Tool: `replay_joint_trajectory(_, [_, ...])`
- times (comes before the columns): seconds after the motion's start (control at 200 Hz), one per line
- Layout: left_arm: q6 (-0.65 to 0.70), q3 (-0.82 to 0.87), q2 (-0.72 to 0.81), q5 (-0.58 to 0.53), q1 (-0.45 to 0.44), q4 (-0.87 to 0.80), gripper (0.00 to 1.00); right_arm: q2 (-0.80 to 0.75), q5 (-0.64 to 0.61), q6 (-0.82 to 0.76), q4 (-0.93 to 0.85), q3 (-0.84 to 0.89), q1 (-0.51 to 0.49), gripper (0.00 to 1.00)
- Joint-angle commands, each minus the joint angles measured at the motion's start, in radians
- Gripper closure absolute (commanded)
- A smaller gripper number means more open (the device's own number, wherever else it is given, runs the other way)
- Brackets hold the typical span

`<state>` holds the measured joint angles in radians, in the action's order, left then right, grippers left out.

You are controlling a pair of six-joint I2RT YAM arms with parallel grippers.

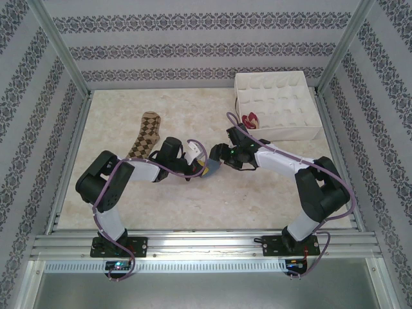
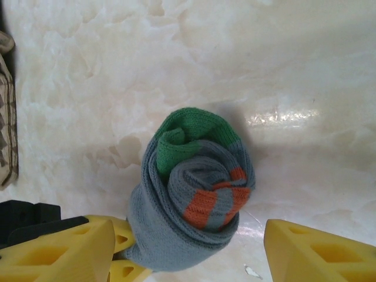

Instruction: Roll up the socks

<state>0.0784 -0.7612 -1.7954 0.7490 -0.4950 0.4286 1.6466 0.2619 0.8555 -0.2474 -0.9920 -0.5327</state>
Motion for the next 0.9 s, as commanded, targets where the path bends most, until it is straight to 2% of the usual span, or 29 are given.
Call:
replay_joint_trajectory(0.0, [-0.059, 0.030, -0.042, 0.035, 0.015, -0.024, 1.00, 0.038, 0.017, 0.066, 0.040, 0.012, -0.005, 0.32])
replay_joint_trajectory(0.525, [-0.161, 0.043, -0.094, 0.117, 0.045, 0.071, 1.00, 0.122, 0.049, 0.176, 0.110, 0.013, -0.039, 0.30])
replay_joint_trajectory(0.894, [-0.290, 0.061, -0.158, 0.272, 0.089, 0.239, 1.00, 0.211, 0.108, 0.215, 0.161, -0.024, -0.031, 0.31])
